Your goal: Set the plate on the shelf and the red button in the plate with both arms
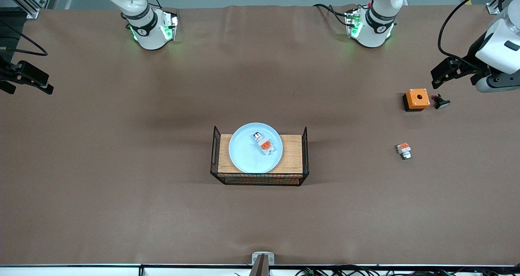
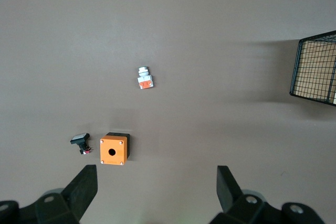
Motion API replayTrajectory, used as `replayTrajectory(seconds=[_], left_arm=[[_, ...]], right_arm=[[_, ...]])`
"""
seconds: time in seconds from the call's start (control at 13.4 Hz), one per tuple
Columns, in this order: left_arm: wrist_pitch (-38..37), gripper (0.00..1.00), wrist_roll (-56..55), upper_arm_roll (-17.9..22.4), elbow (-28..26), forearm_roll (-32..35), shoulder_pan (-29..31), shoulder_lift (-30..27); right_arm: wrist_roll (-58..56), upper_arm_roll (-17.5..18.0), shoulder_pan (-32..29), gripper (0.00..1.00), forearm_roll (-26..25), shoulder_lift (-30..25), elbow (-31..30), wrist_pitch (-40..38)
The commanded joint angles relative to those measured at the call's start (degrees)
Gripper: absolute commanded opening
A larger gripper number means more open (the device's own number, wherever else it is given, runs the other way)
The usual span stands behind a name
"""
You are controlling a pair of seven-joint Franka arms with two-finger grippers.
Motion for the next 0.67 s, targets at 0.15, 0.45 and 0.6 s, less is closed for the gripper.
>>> replayTrajectory(seconds=[0.15, 0.45, 0.6], left_arm=[[0.3, 1.00, 1.0, 0.1, -1.1, -1.7, 0.6, -1.4], [0.3, 1.00, 1.0, 0.1, -1.0, -3.5, 0.8, -1.2], [0.3, 1.00, 1.0, 0.1, -1.0, -3.6, 0.8, -1.1]], right_arm=[[-0.4, 0.8, -0.9, 1.00, -0.9, 0.7, 2.1, -1.1], [-0.3, 0.8, -0.9, 1.00, -0.5, 0.7, 2.1, -1.1], [-0.3, 0.8, -0.9, 1.00, -0.5, 0.7, 2.1, -1.1]])
